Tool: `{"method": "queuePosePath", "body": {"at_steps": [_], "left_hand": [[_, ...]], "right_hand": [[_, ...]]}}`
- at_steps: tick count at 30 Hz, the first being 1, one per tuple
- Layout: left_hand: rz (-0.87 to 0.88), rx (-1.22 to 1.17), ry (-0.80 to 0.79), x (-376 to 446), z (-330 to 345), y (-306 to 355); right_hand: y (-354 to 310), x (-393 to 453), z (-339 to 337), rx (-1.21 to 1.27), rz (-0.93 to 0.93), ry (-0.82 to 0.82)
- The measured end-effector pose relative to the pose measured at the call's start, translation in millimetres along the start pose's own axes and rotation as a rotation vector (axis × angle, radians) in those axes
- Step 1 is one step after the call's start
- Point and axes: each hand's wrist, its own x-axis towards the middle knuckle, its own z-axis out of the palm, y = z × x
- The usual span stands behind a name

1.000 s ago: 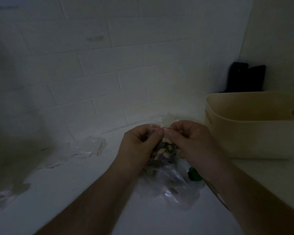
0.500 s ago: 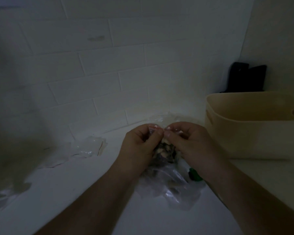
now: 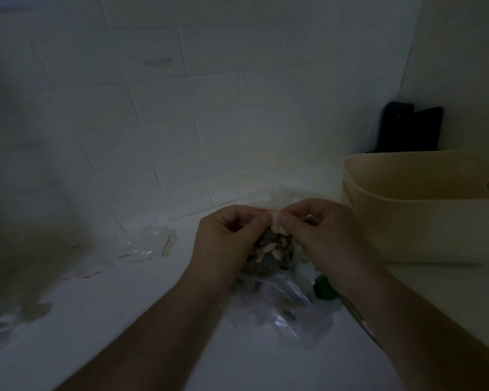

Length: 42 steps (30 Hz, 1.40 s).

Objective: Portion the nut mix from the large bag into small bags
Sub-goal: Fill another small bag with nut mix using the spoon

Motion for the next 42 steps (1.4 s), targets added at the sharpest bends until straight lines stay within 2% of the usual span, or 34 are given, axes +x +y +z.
{"method": "queuePosePath", "body": {"at_steps": [3, 14, 21, 23, 26, 30, 33, 36, 39, 42], "left_hand": [[-0.001, 0.007, 0.002, 0, -1, 1], [0.019, 0.016, -0.023, 4, -5, 0], [0.019, 0.04, -0.036, 4, -6, -1], [0.013, 0.029, -0.015, 5, -6, -1], [0.03, -0.027, 0.0, 6, -6, -1], [0.053, -0.063, -0.011, 7, -6, -2], [-0.028, -0.118, -0.065, 6, -4, 0], [-0.142, -0.167, -0.172, 2, -2, 2], [-0.105, -0.137, -0.198, 1, 0, 1], [-0.087, -0.185, -0.141, 3, -2, 0]], "right_hand": [[-1, 1, -3, -0.007, 0.0, 0.06], [-2, 2, -6, 0.005, 0.028, 0.055], [5, 5, -10, 0.069, 0.047, -0.029], [7, 6, -6, 0.155, 0.068, -0.049], [10, 5, -2, 0.255, 0.115, -0.129], [8, 0, 5, 0.25, 0.119, -0.267], [11, 3, 5, 0.282, 0.092, -0.159], [11, 6, 1, 0.476, 0.144, -0.102], [12, 6, -1, 0.597, 0.19, -0.118], [10, 7, -2, 0.546, 0.187, -0.138]]}}
